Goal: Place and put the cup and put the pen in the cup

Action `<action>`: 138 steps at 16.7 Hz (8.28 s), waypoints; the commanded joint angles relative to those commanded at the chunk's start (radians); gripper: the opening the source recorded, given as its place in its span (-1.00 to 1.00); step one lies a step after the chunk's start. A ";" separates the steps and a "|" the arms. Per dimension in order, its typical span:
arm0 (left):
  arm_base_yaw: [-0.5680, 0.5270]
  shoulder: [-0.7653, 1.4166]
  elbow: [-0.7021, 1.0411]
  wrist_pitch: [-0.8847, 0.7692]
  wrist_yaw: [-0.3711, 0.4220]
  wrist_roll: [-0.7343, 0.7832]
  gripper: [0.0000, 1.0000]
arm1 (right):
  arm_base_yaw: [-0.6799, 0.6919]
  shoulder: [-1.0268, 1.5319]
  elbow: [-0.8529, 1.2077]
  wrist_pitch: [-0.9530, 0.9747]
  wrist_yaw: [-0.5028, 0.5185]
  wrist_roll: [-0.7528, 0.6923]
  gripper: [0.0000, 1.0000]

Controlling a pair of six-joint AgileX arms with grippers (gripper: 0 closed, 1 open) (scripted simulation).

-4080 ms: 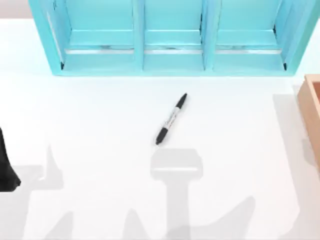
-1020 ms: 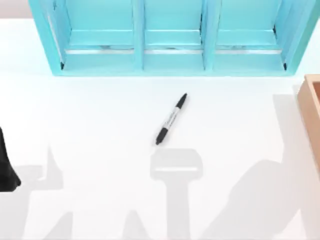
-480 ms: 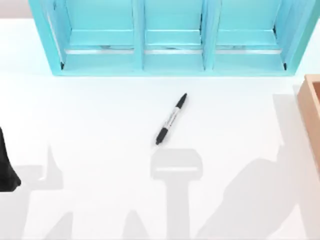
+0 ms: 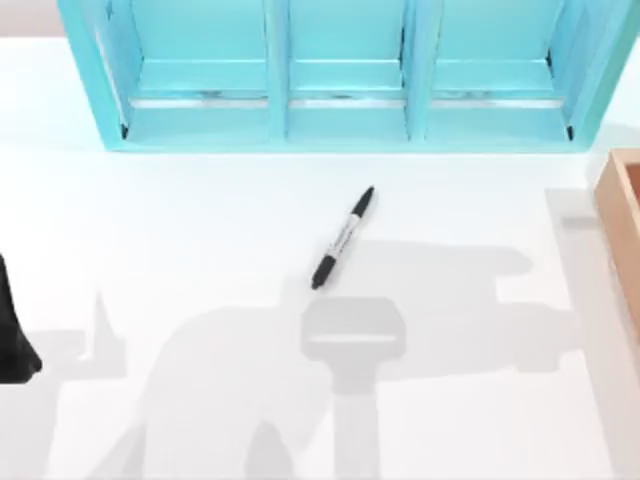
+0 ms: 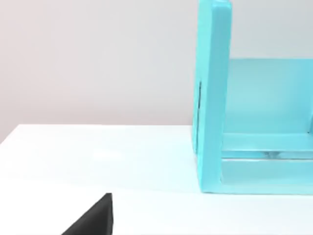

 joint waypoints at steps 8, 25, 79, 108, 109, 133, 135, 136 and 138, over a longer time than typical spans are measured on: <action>0.000 0.000 0.000 0.000 0.000 0.000 1.00 | 0.137 -0.057 0.132 -0.143 0.001 0.139 -1.00; 0.000 0.000 0.000 0.000 0.000 0.000 1.00 | 0.435 0.276 0.251 0.041 0.037 0.442 -1.00; 0.000 0.000 0.000 0.000 0.000 0.000 1.00 | 0.449 0.590 1.276 -0.444 0.032 0.446 1.00; 0.000 0.000 0.000 0.000 0.000 0.000 1.00 | 0.643 0.681 0.477 0.422 -0.090 1.110 1.00; 0.000 0.000 0.000 0.000 0.000 0.000 1.00 | 0.645 0.699 0.465 0.451 -0.089 1.113 1.00; 0.000 0.000 0.000 0.000 0.000 0.000 1.00 | 0.651 0.730 0.444 0.505 -0.088 1.119 -1.00; 0.000 0.000 0.000 0.000 0.000 0.000 1.00 | 0.651 0.730 0.444 0.505 -0.088 1.119 -1.00; 0.000 0.000 0.000 0.000 0.000 0.000 1.00 | 0.651 0.730 0.444 0.505 -0.088 1.119 -1.00; 0.000 0.000 0.000 0.000 0.000 0.000 1.00 | 0.644 0.641 0.420 0.423 -0.051 1.082 -1.00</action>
